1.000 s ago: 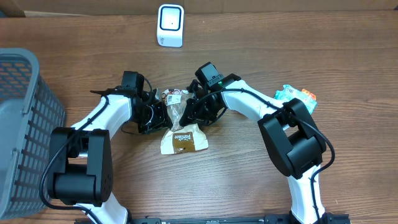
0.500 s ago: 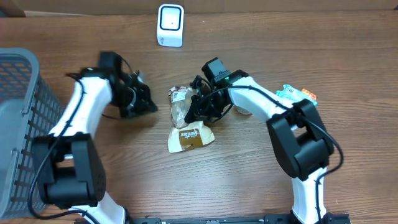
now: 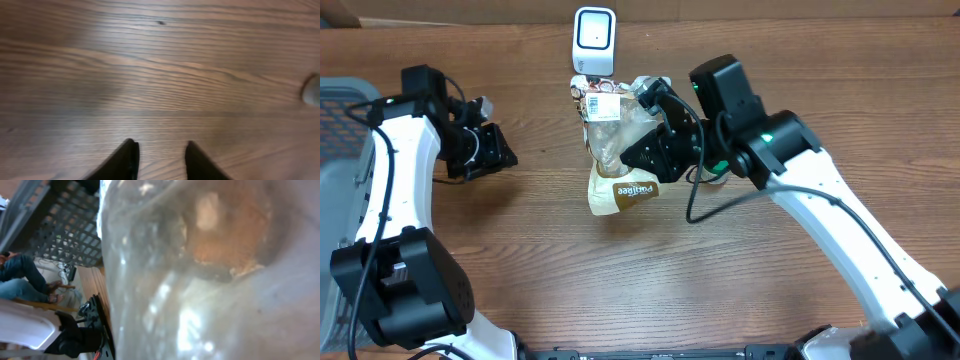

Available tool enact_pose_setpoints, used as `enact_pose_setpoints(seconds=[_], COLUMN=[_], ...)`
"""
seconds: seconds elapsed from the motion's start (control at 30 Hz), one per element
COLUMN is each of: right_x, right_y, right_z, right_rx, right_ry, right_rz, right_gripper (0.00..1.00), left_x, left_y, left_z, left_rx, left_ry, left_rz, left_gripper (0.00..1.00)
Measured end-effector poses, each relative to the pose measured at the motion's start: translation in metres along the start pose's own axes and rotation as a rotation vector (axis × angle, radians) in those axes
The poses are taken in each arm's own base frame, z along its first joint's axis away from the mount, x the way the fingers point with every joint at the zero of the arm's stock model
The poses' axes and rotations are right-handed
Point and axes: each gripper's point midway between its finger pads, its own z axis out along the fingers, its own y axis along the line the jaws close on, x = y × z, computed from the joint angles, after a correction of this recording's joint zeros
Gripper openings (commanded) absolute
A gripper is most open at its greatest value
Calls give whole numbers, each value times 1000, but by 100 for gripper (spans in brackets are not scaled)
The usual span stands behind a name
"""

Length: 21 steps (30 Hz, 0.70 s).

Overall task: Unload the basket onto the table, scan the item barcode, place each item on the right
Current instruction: 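Lift the snack bag with the right gripper up to the white scanner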

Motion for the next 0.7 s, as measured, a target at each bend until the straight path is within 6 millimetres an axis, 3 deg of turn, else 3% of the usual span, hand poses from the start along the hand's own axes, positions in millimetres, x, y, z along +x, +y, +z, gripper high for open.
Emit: enact_pose_setpoints(seconds=[0.03,0.07,0.1,0.3,0.5,0.6,0.7], right_x=[-3,-5,-6,-11,-15,-32,-61], right_y=[6,10,14,24,5,7,19], right_z=[-7,-11,-16,-29,-31,-36,-41], right_rx=[-1,-1,-2,6,140,219,280], right_ry=[-17,-28,-39,-73,-84,-97,-130], right_rz=[-22,-37,-49,-88,-21,-25,-88], right_gripper=[4,4,4,4,4,4,4], left_x=[0,-1,-1,-1,-9,-10,-11], left_y=[4,7,10,15,16,17,18], left_z=[-1,-1,-2,-2,-3,-3,-3], left_rx=[-11,-21,-29,-53,-63,-67,-71], left_ry=[-2,-4,-6,-8,-36,-43,-46], left_rz=[-7,-9,-10,-4,6,8,9], left_gripper=[59,83,100,100,100,100,100])
